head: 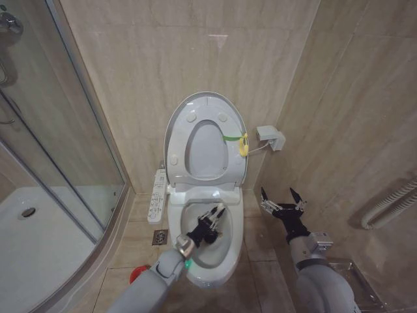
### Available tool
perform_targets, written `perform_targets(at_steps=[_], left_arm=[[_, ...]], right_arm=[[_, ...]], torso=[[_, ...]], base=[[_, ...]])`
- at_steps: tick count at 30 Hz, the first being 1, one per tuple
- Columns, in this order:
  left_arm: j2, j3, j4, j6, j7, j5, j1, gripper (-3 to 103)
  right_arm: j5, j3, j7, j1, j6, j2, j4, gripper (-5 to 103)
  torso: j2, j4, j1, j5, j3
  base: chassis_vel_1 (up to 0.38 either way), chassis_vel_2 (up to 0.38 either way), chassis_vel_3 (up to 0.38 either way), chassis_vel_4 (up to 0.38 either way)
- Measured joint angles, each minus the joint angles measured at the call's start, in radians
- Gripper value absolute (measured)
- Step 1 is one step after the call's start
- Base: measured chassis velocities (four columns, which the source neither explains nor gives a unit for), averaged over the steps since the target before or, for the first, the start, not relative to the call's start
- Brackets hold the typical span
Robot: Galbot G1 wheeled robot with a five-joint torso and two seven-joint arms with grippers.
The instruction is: Open the toilet lid, clean the toilet bowl with a toilet brush, close the toilet lid, and flush.
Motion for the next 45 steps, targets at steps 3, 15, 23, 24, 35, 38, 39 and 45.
perform_targets(at_steps=[3, 15, 23, 24, 35, 38, 39, 45], left_arm=[[-0.033, 0.013, 0.006, -0.001, 0.003, 0.031, -0.031, 20], [-0.036, -0.007, 0.116, -0.032, 0.021, 0.026, -0.059, 20], [-0.032, -0.028, 0.097, -0.023, 0.016, 0.013, -0.088, 20], [-0.032, -0.028, 0.097, -0.023, 0.016, 0.013, -0.088, 20], [-0.041, -0.01, 0.101, -0.022, 0.018, 0.021, -0.06, 20], [-0.043, -0.046, 0.176, -0.039, 0.024, 0.025, -0.078, 20], [-0.042, -0.053, 0.179, -0.04, 0.024, 0.025, -0.084, 20], [-0.035, -0.047, 0.1, -0.028, 0.016, 0.023, -0.088, 20]], right_arm=[[0.0, 0.0, 0.0, 0.0, 0.0, 0.0, 0.0, 100], [0.0, 0.0, 0.0, 0.0, 0.0, 0.0, 0.0, 100], [0.0, 0.0, 0.0, 0.0, 0.0, 0.0, 0.0, 100], [0.0, 0.0, 0.0, 0.0, 0.0, 0.0, 0.0, 100], [0.0, 0.0, 0.0, 0.0, 0.0, 0.0, 0.0, 100], [0.0, 0.0, 0.0, 0.0, 0.0, 0.0, 0.0, 100], [0.0, 0.0, 0.0, 0.0, 0.0, 0.0, 0.0, 100], [0.0, 0.0, 0.0, 0.0, 0.0, 0.0, 0.0, 100]], torso=[[0.0, 0.0002, 0.0, 0.0001, 0.0], [0.0, 0.0005, 0.0, 0.0, 0.0], [0.0, 0.0001, 0.0, 0.0001, 0.0], [0.0, 0.0001, 0.0, 0.0001, 0.0], [0.0, 0.0004, 0.0, 0.0, 0.0], [0.0, 0.0006, 0.0, 0.0, 0.0], [0.0, 0.0005, 0.0, 0.0, 0.0], [0.0, 0.0001, 0.0, 0.0001, 0.0]], base=[[0.0, 0.0, 0.0, 0.0], [0.0, 0.0, 0.0, 0.0], [0.0, 0.0, 0.0, 0.0], [0.0, 0.0, 0.0, 0.0], [0.0, 0.0, 0.0, 0.0], [0.0, 0.0, 0.0, 0.0], [0.0, 0.0, 0.0, 0.0], [0.0, 0.0, 0.0, 0.0]])
